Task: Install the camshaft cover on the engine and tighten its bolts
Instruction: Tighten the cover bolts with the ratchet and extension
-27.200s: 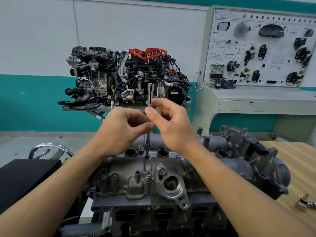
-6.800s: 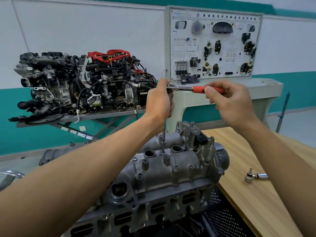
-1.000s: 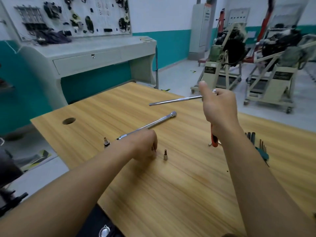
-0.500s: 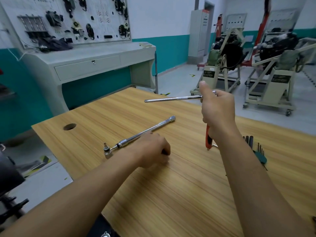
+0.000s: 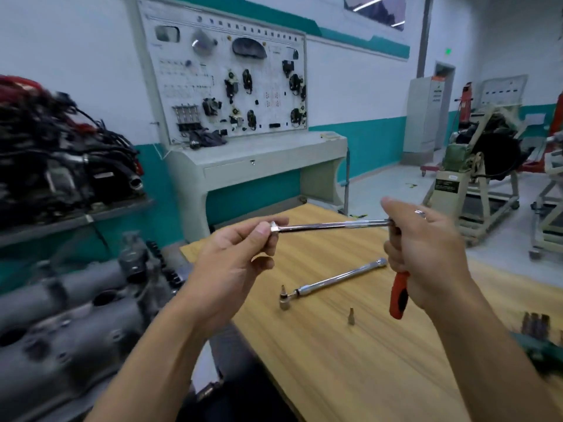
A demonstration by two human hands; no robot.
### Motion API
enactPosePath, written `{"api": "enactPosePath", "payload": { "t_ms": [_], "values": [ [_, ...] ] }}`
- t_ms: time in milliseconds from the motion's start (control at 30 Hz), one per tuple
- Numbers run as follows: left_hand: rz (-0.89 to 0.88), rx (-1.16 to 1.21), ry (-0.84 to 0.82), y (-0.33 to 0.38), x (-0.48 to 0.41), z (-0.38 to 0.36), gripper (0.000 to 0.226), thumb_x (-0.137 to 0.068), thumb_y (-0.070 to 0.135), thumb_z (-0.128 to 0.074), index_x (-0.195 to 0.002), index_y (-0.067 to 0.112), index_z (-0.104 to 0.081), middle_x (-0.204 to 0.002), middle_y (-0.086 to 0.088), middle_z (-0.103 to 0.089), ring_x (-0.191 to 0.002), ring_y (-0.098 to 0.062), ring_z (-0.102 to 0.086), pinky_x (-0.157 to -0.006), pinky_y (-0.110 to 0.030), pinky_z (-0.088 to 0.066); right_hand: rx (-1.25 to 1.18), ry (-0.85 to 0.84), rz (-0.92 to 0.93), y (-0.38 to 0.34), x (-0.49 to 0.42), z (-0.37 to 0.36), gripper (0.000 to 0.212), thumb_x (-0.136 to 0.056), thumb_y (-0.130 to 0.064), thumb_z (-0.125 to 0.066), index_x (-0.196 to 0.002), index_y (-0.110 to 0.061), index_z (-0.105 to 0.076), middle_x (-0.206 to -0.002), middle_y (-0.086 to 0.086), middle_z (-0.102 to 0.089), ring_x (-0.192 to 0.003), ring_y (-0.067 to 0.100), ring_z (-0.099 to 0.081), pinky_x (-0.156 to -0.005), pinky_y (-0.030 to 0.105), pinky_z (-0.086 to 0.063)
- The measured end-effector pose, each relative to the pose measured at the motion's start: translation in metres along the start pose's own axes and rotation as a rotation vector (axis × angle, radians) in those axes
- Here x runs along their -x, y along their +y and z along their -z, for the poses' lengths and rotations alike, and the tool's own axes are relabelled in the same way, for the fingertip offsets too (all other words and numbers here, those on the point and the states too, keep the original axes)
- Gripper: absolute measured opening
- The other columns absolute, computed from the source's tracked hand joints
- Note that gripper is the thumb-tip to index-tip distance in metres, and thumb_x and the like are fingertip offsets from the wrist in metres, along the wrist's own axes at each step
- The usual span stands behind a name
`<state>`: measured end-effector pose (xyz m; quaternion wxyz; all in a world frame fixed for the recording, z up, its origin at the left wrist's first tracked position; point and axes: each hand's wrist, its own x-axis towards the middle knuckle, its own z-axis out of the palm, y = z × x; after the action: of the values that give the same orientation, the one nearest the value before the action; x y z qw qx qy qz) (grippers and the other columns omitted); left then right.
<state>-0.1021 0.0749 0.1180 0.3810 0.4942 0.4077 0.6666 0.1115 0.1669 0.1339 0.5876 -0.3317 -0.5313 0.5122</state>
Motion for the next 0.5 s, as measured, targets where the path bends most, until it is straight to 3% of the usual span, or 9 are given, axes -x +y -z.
{"api": "enactPosePath", "payload": {
  "t_ms": [300, 400, 500],
  "values": [
    [-0.192, -0.335, 0.094, 0.115, 0.085, 0.057, 0.024, -0.092, 0.027, -0.058, -0.102, 0.021, -0.079, -0.075, 0.002, -0.06, -0.067, -0.012, -0.052, -0.064, -0.025, -0.044, -0.201, -0.24, 0.039, -0.045, 0.044, -0.088, 0.041, -0.092, -0.027, -0.062, -0.055, -0.025, -0.044, -0.049, -0.006, -0.029, -0.039, 0.009, -0.022, -0.038, 0.021, -0.018],
    [-0.232, -0.434, 0.116, 0.148, 0.11, 0.072, 0.02, -0.092, 0.027, -0.062, -0.098, 0.022, -0.081, -0.072, 0.003, -0.063, -0.067, -0.009, -0.054, -0.063, -0.018, -0.048, -0.148, -0.307, 0.133, -0.063, 0.055, -0.113, 0.042, -0.088, -0.024, -0.062, -0.049, -0.024, -0.045, -0.047, -0.008, -0.031, -0.038, 0.007, -0.024, -0.037, 0.02, -0.019],
    [-0.193, -0.57, 0.112, 0.176, 0.133, 0.092, 0.026, -0.085, 0.031, -0.064, -0.099, 0.015, -0.079, -0.07, 0.002, -0.065, -0.065, -0.008, -0.055, -0.062, -0.016, -0.049, -0.064, -0.391, 0.287, -0.084, 0.065, -0.139, 0.039, -0.082, -0.022, -0.06, -0.048, -0.018, -0.041, -0.048, -0.006, -0.029, -0.042, 0.012, -0.022, -0.041, 0.029, -0.015]
  ]
}}
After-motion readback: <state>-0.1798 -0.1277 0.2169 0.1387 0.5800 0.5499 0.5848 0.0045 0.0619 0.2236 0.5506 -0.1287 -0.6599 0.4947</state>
